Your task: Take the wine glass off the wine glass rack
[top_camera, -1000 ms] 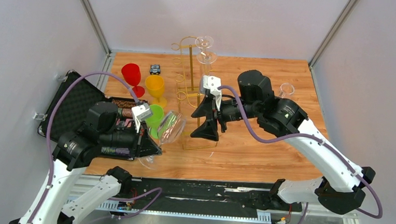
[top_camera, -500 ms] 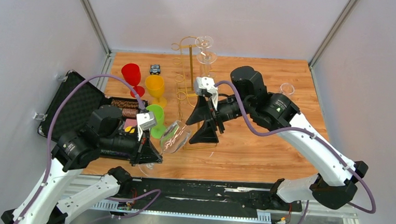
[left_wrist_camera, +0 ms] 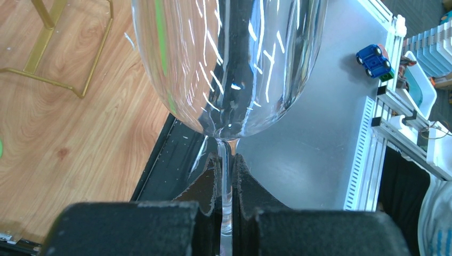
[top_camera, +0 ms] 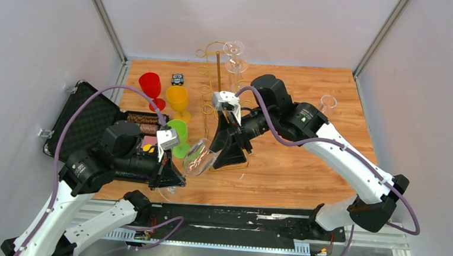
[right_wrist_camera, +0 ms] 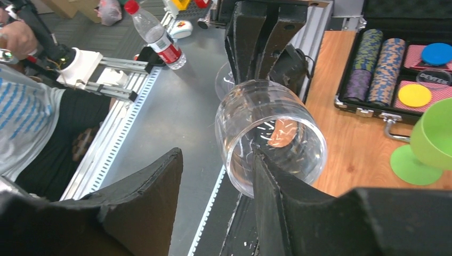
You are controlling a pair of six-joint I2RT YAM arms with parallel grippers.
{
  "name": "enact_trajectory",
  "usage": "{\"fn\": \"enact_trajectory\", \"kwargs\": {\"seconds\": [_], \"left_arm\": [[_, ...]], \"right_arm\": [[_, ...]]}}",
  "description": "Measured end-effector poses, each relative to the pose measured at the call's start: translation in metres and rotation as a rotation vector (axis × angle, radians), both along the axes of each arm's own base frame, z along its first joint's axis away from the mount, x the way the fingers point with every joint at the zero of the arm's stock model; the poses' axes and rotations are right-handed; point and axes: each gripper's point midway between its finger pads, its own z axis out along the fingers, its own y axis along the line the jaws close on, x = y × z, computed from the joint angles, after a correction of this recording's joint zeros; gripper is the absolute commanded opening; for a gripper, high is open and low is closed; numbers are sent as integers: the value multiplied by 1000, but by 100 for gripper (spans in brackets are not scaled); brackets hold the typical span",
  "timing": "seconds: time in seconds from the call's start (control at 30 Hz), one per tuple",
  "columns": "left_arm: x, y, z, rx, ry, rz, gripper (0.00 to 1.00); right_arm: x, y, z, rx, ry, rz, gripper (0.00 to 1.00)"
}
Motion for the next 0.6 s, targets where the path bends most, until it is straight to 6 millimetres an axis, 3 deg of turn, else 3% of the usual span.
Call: {"fn": "enact_trajectory", "kwargs": {"seconds": [0.23,0.6], "left_arm": [[-1,0,0,1,-2,-2,0],[-4,2,0,1,-6,-9,0]], "right_arm": [[-6,1,-2,-4,46,50,42],[-8,5,-6,-14,78,77,18]]}}
